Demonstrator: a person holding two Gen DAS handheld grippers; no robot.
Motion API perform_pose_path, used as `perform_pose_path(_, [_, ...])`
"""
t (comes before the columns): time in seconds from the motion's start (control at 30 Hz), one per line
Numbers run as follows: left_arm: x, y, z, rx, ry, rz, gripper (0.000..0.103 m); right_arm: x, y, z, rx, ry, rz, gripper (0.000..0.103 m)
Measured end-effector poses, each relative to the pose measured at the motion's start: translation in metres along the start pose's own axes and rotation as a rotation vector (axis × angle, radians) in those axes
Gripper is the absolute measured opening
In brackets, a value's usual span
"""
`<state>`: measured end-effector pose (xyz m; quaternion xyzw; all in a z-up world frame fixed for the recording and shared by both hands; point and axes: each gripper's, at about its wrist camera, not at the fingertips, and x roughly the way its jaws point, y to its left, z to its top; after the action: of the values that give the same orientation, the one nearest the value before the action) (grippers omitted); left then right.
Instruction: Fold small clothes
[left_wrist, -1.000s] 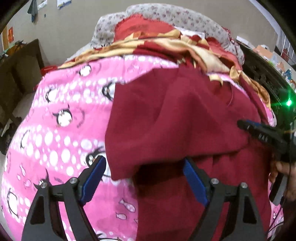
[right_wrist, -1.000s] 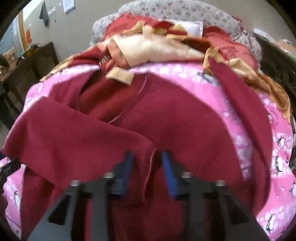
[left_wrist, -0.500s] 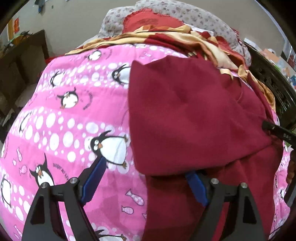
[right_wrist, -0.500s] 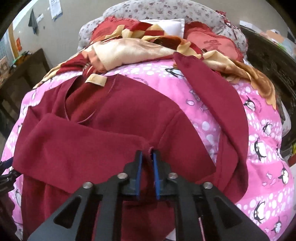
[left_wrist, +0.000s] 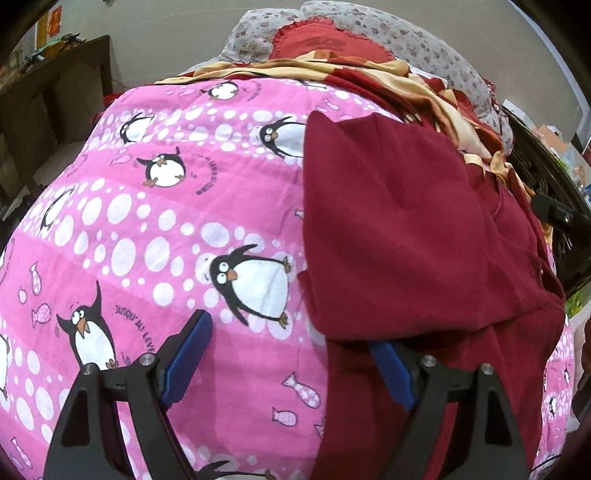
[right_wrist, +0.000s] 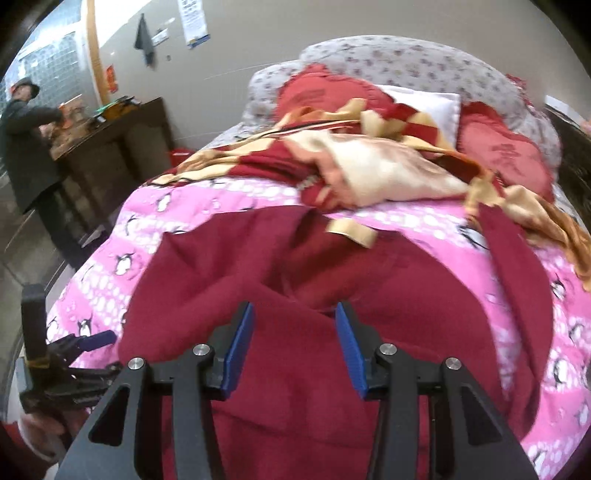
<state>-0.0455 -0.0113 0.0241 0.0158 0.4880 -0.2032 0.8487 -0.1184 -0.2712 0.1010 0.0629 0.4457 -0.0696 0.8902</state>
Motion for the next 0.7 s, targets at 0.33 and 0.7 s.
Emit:
perform_pose_path(0.33, [0.000, 0.012, -0.004, -0.031, -0.019, -0.028, 0.088, 0.022, 0.049, 0.017, -0.090, 0.007, 0.078, 0.061])
perform_pose_path(0.7, [0.001, 0.018, -0.007, -0.042, -0.043, -0.067, 0.088, 0.065, 0.078, 0.036, -0.143, 0.064, 0.151, 0.061])
